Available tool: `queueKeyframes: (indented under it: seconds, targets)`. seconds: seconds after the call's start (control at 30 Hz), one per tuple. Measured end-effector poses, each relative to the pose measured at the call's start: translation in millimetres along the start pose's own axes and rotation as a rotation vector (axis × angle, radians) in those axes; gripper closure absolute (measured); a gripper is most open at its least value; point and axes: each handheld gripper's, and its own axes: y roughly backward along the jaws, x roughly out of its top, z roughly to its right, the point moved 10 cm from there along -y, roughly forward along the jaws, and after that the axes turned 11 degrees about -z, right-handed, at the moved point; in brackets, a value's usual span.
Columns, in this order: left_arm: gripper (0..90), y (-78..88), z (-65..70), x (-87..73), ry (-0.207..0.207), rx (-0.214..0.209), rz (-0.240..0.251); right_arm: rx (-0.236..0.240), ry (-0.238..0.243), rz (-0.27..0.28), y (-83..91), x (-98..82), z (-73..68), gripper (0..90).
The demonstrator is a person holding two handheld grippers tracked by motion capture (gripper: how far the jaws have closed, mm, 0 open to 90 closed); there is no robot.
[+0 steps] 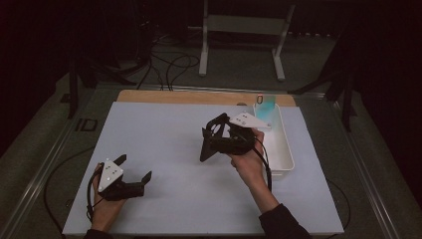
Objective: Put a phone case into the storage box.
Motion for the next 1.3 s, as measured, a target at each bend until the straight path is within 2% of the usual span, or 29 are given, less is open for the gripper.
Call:
queueKeyframes:
  seconds: [0.57,1.2,1.3]
  targets:
    - [0.0,-1.0,0.3,-0.9,-0.003,0.005,-0.008,-0.082,0.015,0.01,-2.5,19.6,39.6,14.4]
    - [0.0,-1.3,0.6,-1.0,0.002,0.005,-0.009,-0.157,0.0,0.012,-4.4,32.5,76.6,14.4]
    - [0.0,-1.2,0.5,-1.0,0.002,0.005,-0.01,-0.164,-0.021,0.01,-4.6,33.7,86.0,14.4]
